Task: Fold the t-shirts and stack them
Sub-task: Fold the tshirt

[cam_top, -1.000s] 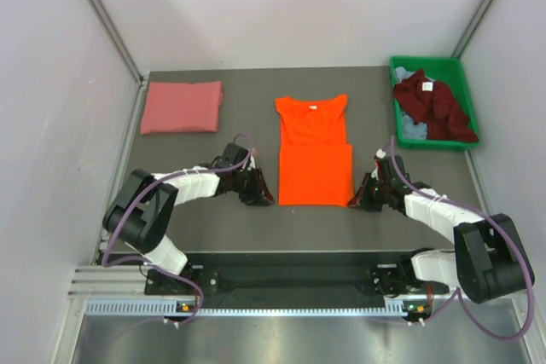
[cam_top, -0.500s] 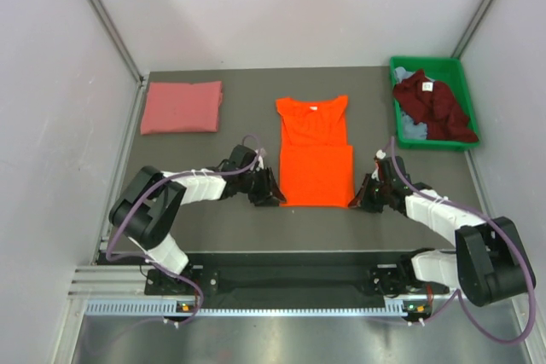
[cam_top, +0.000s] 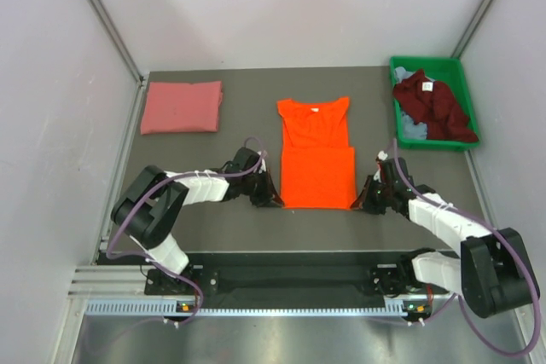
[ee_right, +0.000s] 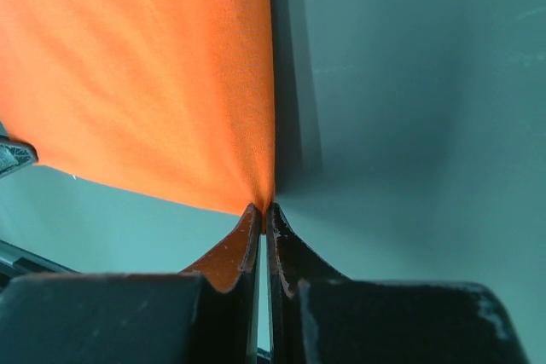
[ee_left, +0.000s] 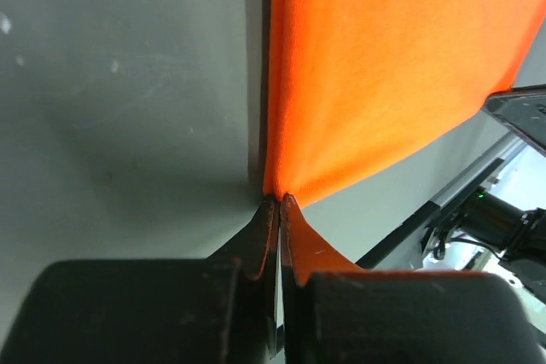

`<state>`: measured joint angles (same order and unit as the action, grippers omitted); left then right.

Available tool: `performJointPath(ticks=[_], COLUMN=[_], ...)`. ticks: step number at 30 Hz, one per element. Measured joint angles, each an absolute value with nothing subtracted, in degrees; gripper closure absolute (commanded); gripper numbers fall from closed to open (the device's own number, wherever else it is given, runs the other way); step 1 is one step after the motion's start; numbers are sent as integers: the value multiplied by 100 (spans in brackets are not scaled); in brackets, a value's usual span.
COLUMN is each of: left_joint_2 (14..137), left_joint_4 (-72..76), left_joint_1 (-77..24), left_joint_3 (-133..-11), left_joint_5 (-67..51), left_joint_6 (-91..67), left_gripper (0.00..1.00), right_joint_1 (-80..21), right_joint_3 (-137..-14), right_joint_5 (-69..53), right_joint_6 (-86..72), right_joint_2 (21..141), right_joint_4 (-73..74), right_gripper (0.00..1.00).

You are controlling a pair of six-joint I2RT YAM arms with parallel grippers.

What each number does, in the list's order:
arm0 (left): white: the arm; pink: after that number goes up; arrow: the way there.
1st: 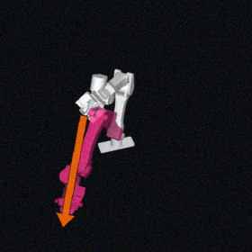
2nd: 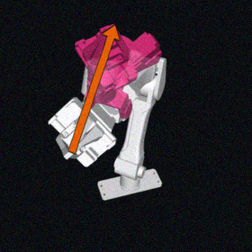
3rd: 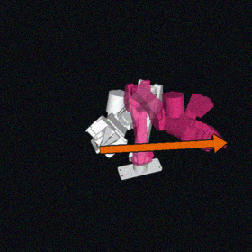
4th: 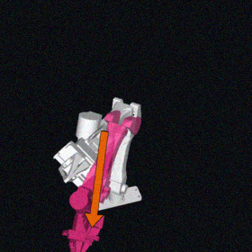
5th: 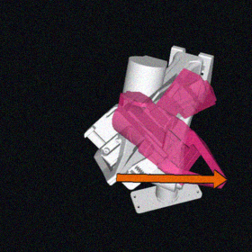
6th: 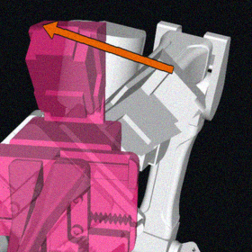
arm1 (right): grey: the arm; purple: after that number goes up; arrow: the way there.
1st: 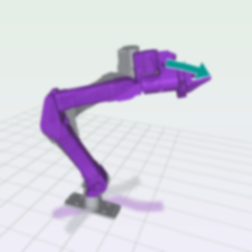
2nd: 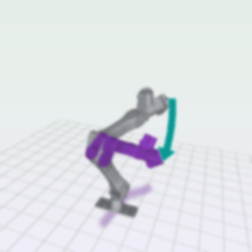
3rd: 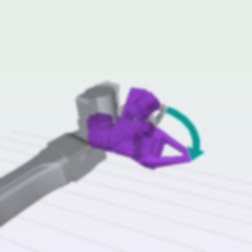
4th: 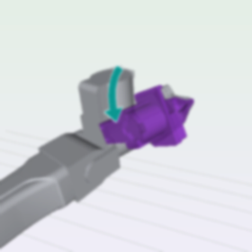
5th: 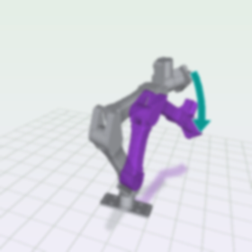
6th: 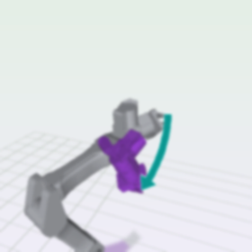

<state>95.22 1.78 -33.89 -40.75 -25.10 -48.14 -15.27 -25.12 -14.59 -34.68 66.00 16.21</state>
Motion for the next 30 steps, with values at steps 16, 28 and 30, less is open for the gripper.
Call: performJointPath(ticks=[16, 28, 30], left_joint_2=[8270, 8545, 8689], left_joint_4=[-1059, -2128, -2257], left_joint_1=[-4198, -4049, -3918], left_joint_3=[-3972, -5553, -5778], left_joint_5=[-1802, -1402, -1400], left_joint_6=[-5024, -4799, -4718], left_gripper=[100, 100, 100], right_joint_1=[-1667, -1682, -1682], right_joint_3=[-2477, -3837, -4108], right_joint_5=[-1317, -768, -685], right_joint_6=[-3459, -3363, -3330], right_joint_2=[4969, 5315, 5544], right_joint_4=[3035, 3618, 3647], right_gripper=[100, 100, 100])
